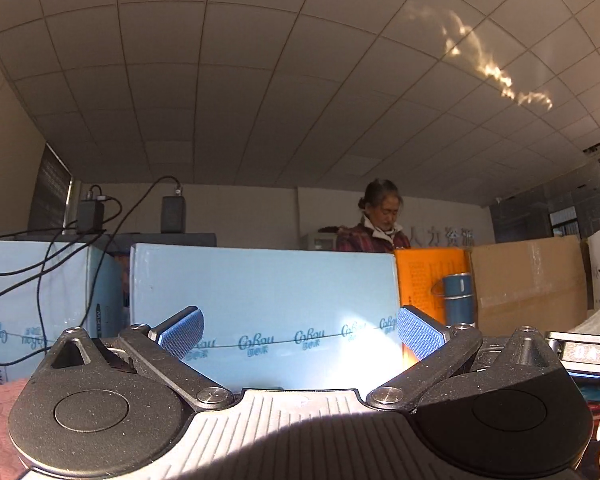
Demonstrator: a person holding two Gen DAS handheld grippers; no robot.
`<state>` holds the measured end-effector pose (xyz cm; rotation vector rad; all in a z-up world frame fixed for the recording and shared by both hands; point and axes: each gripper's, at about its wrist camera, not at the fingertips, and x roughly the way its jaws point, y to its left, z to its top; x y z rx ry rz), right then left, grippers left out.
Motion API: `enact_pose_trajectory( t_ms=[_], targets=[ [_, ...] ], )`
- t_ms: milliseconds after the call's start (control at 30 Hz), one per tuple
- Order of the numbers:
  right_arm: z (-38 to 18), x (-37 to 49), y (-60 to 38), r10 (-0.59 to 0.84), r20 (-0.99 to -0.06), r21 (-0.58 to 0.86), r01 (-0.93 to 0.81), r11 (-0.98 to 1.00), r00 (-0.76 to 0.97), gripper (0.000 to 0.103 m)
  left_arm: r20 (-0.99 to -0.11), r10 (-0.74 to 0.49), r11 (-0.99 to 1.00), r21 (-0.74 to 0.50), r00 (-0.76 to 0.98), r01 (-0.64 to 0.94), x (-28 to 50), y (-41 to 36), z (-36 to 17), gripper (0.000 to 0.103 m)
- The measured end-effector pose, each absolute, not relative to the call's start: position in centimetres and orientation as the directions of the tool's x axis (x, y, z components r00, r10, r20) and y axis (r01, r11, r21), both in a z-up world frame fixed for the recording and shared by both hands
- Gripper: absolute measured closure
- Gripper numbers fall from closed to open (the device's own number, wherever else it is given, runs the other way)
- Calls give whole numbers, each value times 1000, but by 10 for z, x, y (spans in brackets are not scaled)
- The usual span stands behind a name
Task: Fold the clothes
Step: 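Move the left tool toward the pink knit sweater on the desk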
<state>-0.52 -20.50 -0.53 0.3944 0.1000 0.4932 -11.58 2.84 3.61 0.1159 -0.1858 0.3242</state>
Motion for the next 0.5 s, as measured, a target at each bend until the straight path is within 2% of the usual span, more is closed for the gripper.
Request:
enact_pose_trajectory(
  t_ms=[100,200,300,400,433,500],
  targets=[
    [-2,-8,-185,576,-43,391,-517,762,816,0,184,409,892,123,894,-434,-130,53,42,0],
    [2,-11,-161,675,-91,407,-591,696,732,0,96,501,844,166,860,-510,-136,87,45,0],
    [6,-12,-132,747,-142,426,-641,638,649,0,-108,567,817,203,816,-541,-126,129,44,0],
    [7,-8,-101,793,-203,463,-658,594,574,0,-315,528,848,157,788,-506,-116,168,32,0],
    [8,-6,-91,808,-224,479,-661,578,545,0,-368,506,859,128,780,-496,-112,179,26,0],
    [9,-3,-71,829,-256,495,-669,554,497,0,-419,476,869,87,773,-487,-107,196,17,0]
  ],
)
